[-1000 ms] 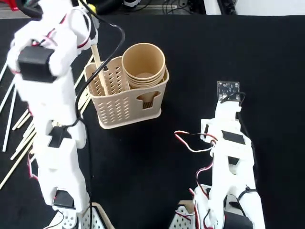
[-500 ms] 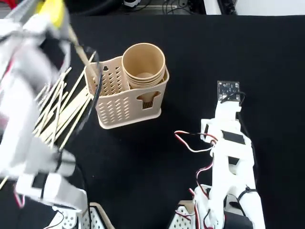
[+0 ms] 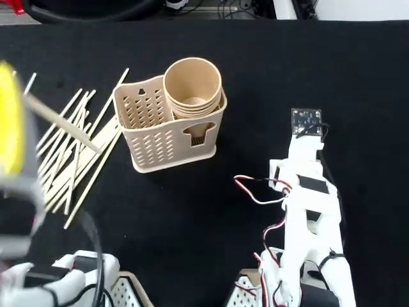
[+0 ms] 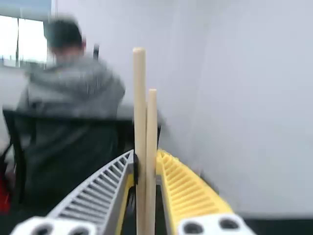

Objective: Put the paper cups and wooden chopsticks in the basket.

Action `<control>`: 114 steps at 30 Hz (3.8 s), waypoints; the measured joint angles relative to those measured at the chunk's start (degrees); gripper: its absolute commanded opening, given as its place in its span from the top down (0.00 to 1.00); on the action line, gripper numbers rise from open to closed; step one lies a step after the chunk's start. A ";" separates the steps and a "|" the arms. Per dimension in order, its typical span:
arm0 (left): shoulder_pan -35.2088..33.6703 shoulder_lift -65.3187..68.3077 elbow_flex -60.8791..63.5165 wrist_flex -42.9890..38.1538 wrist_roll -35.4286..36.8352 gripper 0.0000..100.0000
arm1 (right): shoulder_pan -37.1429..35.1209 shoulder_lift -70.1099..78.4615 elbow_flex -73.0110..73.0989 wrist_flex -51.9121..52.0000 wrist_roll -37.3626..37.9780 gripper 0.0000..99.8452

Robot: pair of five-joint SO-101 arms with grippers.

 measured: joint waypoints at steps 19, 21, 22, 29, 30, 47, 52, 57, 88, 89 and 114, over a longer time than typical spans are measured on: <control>-0.18 -49.76 70.24 -36.04 -0.18 0.97 | 0.00 0.00 0.00 0.00 0.00 0.98; -0.18 -55.91 82.73 -46.51 -0.70 0.97 | 0.00 0.00 0.00 0.00 0.00 0.98; -0.18 -58.29 88.88 -52.31 -0.70 0.97 | 0.00 0.00 0.00 0.00 0.00 0.98; -0.09 -57.93 125.36 -92.31 -0.88 0.97 | 0.00 0.00 0.00 0.00 0.00 0.98; -0.09 -56.70 127.91 -95.65 -0.88 0.97 | 0.00 0.00 0.00 0.00 0.00 0.98; 0.00 -37.10 130.99 -101.80 -0.88 0.97 | 0.00 0.00 0.00 0.00 0.00 0.98; 0.00 -37.10 130.99 -97.32 -0.97 0.82 | 0.00 0.00 0.00 0.00 0.00 0.98; 0.00 -36.92 130.20 -86.77 -0.97 0.79 | 0.00 0.00 0.00 0.00 0.00 0.98; -30.59 15.74 80.09 -25.05 -35.34 0.80 | 0.00 0.00 0.00 0.00 0.00 0.98; -31.03 19.34 79.74 -26.99 -35.60 0.80 | 0.00 0.00 0.00 0.00 0.00 0.98; -31.21 76.84 33.49 -18.20 -39.56 0.97 | 0.00 0.00 0.00 0.00 0.00 0.98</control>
